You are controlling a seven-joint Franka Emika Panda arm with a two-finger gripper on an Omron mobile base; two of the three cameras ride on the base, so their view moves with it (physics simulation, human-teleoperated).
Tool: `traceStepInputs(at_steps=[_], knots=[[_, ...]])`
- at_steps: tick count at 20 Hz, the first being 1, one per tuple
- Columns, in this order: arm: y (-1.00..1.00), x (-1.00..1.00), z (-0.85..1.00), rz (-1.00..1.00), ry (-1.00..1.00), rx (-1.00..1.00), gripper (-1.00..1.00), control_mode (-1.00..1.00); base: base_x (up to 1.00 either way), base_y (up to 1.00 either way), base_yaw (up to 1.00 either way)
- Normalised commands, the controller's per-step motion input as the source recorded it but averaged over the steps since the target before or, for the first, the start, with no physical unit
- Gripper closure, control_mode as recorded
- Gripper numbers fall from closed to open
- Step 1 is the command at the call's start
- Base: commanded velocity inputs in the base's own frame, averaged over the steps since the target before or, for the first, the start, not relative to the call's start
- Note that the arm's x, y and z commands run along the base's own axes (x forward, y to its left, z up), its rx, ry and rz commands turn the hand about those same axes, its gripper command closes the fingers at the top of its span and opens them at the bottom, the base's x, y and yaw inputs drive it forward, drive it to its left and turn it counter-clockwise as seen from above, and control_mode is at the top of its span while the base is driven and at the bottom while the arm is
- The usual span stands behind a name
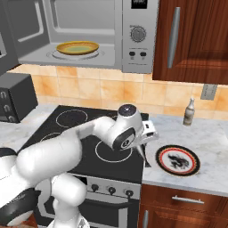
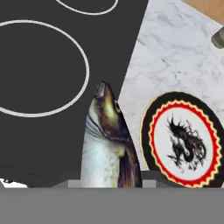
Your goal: Pick the fish from the counter and place it in the microwave. Then turn on the microwave.
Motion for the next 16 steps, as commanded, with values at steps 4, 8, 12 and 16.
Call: traceStepInputs(at_steps=[4,8,12,16], knots=[[0.9,-0.61,0.96,0.0,0.07,-0.04,1.0,-1.0,0.0,0.0,0.0],[0.91,-0.4,0.93,0.01,0.09,-0.01,1.0,-1.0,0.0,0.0,0.0],[0.81,-0.31,0.88,0.02,0.05,0.0,1.0,-1.0,0.0,0.0,0.0],[0.59,-0.35,0.91,0.01,0.05,0.0,1.0,-1.0,0.0,0.0,0.0]])
